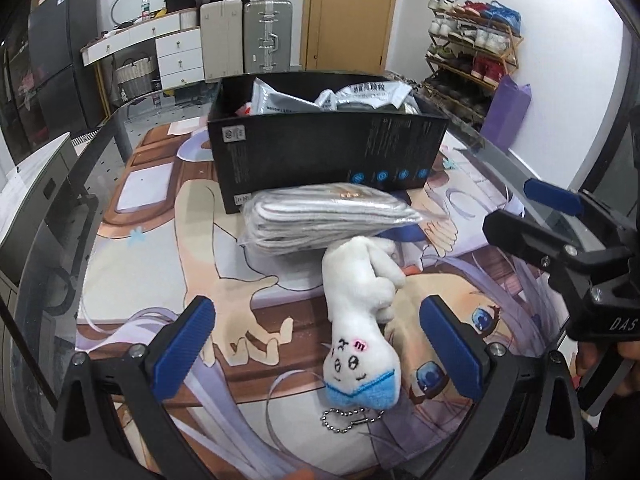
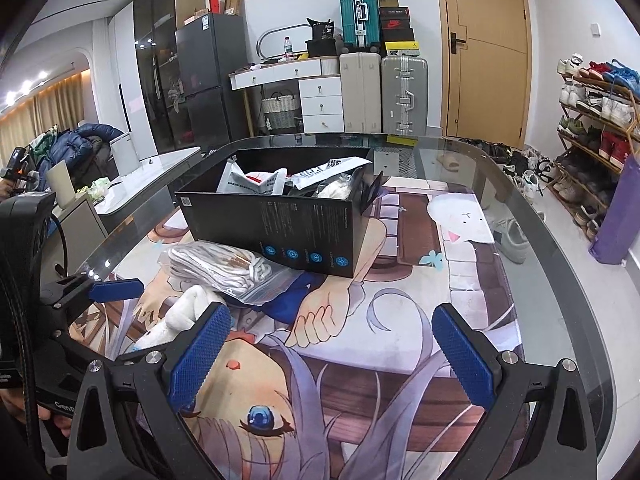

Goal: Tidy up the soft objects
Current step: 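Withdraw both tools and grasp the white plush toy with the left tool, then grasp the bagged white cable bundle with the right tool while the left tool holds the plush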

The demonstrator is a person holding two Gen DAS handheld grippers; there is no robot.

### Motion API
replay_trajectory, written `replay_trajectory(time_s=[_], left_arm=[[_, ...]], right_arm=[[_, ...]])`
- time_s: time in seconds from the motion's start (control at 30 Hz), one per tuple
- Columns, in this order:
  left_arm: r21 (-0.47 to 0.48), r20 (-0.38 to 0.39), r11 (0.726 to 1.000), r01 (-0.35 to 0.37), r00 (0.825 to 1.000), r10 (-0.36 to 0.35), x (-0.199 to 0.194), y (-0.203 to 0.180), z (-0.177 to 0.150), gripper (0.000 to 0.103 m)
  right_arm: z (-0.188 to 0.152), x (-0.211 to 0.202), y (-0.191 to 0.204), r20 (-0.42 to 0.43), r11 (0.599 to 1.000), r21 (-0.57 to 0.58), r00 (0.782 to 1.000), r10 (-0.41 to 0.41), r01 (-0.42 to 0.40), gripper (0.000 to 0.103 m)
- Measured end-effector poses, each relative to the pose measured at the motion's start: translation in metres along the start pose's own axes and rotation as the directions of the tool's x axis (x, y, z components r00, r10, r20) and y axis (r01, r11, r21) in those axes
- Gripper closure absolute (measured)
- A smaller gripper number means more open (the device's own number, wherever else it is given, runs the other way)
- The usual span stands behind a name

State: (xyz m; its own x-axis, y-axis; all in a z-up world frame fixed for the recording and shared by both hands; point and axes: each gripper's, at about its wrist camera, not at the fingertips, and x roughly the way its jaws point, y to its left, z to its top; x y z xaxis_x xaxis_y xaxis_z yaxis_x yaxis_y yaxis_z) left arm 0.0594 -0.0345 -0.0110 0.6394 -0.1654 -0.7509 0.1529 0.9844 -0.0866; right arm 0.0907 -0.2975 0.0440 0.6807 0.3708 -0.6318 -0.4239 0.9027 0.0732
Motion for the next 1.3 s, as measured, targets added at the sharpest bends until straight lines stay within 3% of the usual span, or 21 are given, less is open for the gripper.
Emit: replay_trajectory(time_s=[0.2,0.27,0.3,0.37,0.83,1.3], left_arm=[[0.033,-0.011,0.999,0.003,1.000,-0.003,0.005,-0.004,-0.003,0.021],[0.056,0.002,0.998,0.011,1.000,-0.011,0.002,-0.007,-0.004,0.042],[0.067,0.002,0.997,0.024,1.000,-0.024,0.001,-0.008,-0.004,0.046],[0.083,0.000,0.996,0.040,0.999,-0.040,-0.002,-0.011,-0.005,0.074],[0.002,0.066,0.993,0.117,0.991,-0.116,-0.040,0.009,-0.004,0.074],[-0.117,0.102,0.992,0.043,0.994,-0.031,-0.039,0.052,0.006,0.074]], right_arm=[[0.000,0.003,0.000,-0.004,1.000,-0.012,1.000,-0.010,0.010,0.001],[0.000,0.004,0.000,-0.001,1.000,-0.011,1.000,-0.010,0.010,0.001],[0.000,0.004,0.000,-0.003,1.000,-0.011,1.000,-0.010,0.010,0.001],[0.001,0.005,0.000,-0.001,1.000,-0.011,1.000,-0.008,0.008,0.001],[0.007,0.007,0.006,0.011,1.000,-0.024,1.000,0.005,-0.005,0.001],[0.014,0.028,0.027,-0.043,0.995,-0.068,0.997,0.067,-0.070,0.001]])
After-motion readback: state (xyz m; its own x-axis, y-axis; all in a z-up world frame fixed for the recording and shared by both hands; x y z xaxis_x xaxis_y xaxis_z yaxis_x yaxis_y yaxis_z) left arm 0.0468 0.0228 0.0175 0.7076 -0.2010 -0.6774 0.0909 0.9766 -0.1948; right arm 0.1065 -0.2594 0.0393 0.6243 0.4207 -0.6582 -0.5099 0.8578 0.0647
